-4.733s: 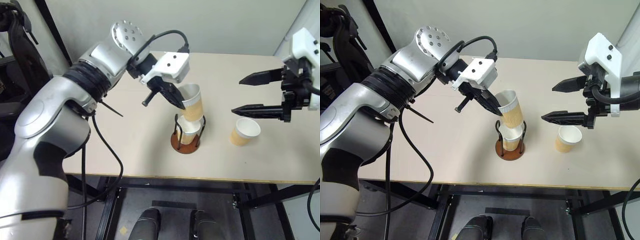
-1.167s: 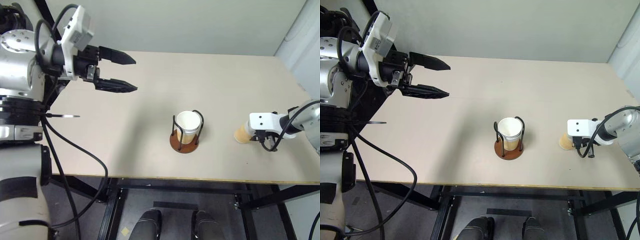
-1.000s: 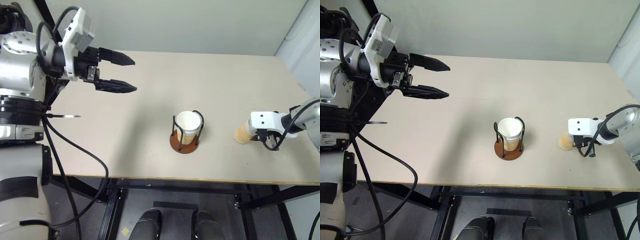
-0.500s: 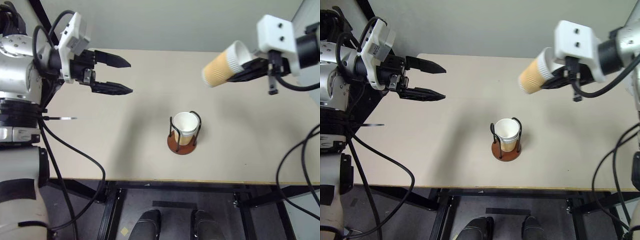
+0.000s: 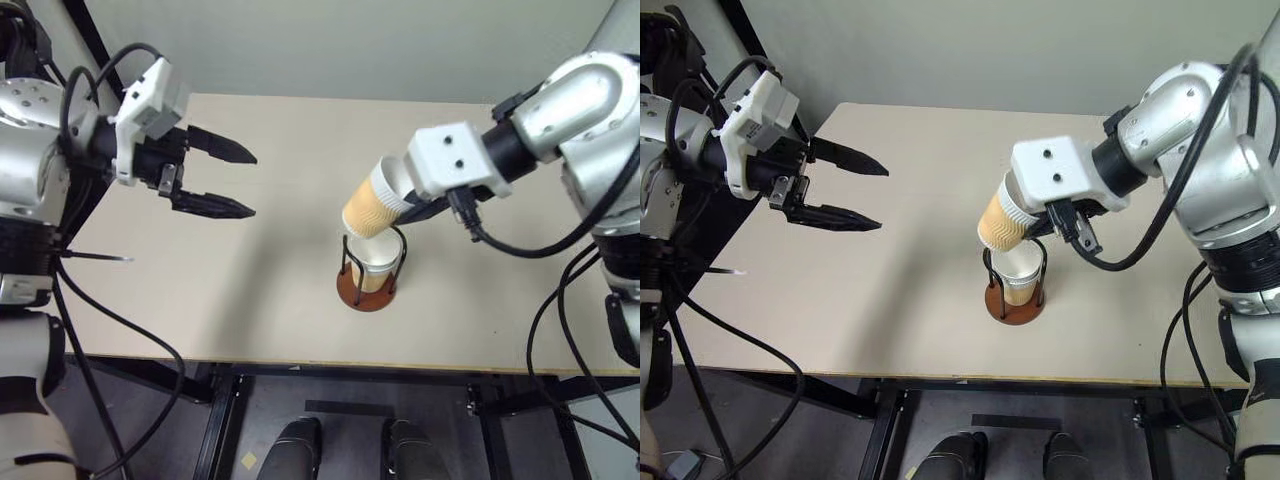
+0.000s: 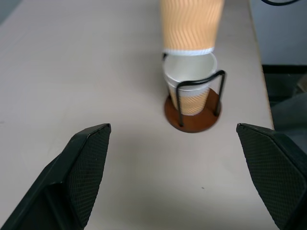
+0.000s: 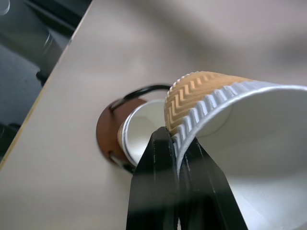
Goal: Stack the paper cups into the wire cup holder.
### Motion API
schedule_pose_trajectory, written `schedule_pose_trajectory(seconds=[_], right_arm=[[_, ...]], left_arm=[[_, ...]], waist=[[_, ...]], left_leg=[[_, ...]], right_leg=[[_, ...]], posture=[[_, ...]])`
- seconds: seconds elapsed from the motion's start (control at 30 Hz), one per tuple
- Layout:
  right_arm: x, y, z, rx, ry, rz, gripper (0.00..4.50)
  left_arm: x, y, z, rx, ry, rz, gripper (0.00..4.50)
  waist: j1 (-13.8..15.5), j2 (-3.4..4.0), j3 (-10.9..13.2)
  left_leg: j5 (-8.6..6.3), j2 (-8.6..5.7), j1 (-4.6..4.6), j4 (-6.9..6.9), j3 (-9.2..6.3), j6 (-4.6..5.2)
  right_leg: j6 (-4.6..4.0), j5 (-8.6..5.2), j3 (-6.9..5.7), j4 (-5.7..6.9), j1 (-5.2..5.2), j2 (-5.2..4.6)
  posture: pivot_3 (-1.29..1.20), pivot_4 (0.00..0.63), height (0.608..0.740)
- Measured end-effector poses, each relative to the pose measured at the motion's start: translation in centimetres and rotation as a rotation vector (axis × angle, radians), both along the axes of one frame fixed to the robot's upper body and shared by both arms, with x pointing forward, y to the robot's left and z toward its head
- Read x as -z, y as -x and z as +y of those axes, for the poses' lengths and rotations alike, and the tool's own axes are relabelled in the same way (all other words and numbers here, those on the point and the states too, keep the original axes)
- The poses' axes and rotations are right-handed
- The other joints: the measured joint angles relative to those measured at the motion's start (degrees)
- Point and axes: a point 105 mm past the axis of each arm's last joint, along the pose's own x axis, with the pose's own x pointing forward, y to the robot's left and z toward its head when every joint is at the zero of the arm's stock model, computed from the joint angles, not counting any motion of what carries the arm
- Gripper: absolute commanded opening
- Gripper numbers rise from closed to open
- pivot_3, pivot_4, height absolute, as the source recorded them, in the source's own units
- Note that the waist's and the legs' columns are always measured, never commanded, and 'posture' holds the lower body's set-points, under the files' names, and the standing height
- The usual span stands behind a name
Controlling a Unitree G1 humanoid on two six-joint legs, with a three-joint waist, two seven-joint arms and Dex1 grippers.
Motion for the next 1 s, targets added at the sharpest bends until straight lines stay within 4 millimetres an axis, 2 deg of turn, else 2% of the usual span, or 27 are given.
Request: schedule_pose_trajectory(seconds=[0.1,0.4,0.67,1.0], right_arm=[[0.9,-0.3,-0.3,-0.003,0.03,-0.001,0.01],[2.7,-1.0,-0.8,-0.01,0.102,-0.019,0.01],[3.6,-1.6,0.1,-0.042,0.133,-0.044,0.01],[4.3,-3.0,-0.4,-0.029,0.179,-0.079,0.01]], left_arm=[[0.6,0.2,-0.2,0.015,-0.014,0.017,4.5],[0.6,0.2,-0.3,0.021,-0.016,0.011,4.5],[0.6,0.2,-0.3,0.023,-0.016,0.011,4.5],[0.7,0.1,-0.5,0.027,-0.017,0.012,4.5]], waist=[[0.0,0.0,0.0],[-0.4,0.0,0.0],[-0.4,-0.01,0.0],[-0.4,0.0,0.0]], left_leg=[[-0.02,-0.01,0.09,0.03,-0.02,0.08],[0.14,0.04,0.48,-0.06,-0.03,0.29],[0.25,0.03,0.48,-0.06,-0.04,0.3],[0.2,0.04,0.43,-0.09,-0.04,0.28]], right_leg=[[-0.01,0.0,-0.01,0.26,0.0,-0.03],[-0.45,0.29,-0.03,0.44,0.18,0.0],[-0.6,0.38,-0.02,0.43,0.18,0.01],[-0.59,0.37,-0.04,0.38,0.15,0.01]], posture=[[0.0,0.15,0.74],[0.0,0.15,0.74],[0.0,0.15,0.74],[0.0,0.15,0.74]])
